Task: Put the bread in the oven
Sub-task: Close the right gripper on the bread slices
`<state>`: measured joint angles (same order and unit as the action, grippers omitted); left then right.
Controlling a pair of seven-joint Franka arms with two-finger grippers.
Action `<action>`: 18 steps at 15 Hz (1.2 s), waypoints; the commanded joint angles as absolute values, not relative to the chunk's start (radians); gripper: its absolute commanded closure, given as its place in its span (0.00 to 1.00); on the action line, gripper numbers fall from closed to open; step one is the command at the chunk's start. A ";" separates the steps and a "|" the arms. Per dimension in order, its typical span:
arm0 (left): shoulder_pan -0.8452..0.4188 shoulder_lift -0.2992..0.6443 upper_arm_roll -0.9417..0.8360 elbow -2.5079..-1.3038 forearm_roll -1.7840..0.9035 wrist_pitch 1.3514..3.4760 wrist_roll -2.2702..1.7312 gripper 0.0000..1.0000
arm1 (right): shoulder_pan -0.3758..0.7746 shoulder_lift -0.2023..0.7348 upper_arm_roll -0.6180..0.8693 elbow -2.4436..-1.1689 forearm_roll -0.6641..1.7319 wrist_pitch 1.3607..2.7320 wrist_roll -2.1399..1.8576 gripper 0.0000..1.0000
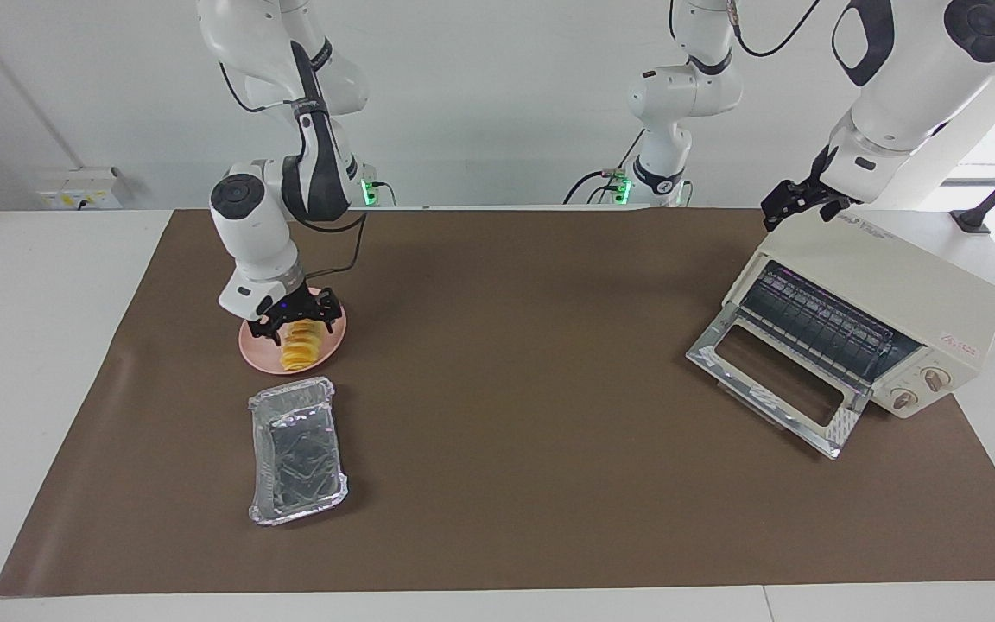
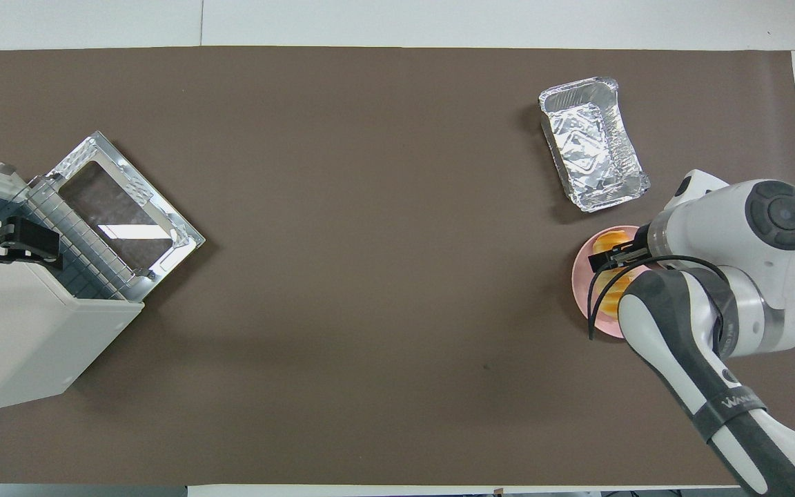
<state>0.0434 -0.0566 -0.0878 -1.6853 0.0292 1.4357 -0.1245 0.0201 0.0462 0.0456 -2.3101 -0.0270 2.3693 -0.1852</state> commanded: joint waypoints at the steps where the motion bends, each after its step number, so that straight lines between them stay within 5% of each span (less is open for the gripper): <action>1: 0.041 -0.071 -0.081 -1.684 0.014 1.417 -0.124 0.00 | 0.003 0.040 0.048 -2.341 -0.017 2.387 -0.180 0.00; 7: 0.041 -0.071 -0.081 -1.684 0.014 1.419 -0.126 0.00 | -0.015 0.057 0.048 -2.345 -0.017 2.384 -0.127 0.04; 8: 0.041 -0.071 -0.081 -1.684 0.014 1.417 -0.124 0.00 | -0.015 0.057 0.048 -2.345 -0.017 2.384 -0.121 0.14; 11: 0.041 -0.071 -0.081 -1.684 0.014 1.417 -0.124 0.00 | -0.011 0.055 0.048 -2.345 -0.017 2.384 -0.085 0.90; 12: 0.041 -0.071 -0.081 -1.684 0.014 1.417 -0.124 0.00 | -0.009 0.057 0.049 -2.345 -0.017 2.384 -0.065 1.00; 18: 0.041 -0.071 -0.081 -1.684 0.014 1.419 -0.124 0.00 | 0.006 0.057 0.049 -2.341 -0.017 2.381 -0.037 1.00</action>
<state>0.0434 -0.0566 -0.0878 -1.6853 0.0292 1.4357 -0.1245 0.0059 0.0588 0.0446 -2.3334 -0.0255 2.3694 -0.0469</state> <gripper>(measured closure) 0.000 0.793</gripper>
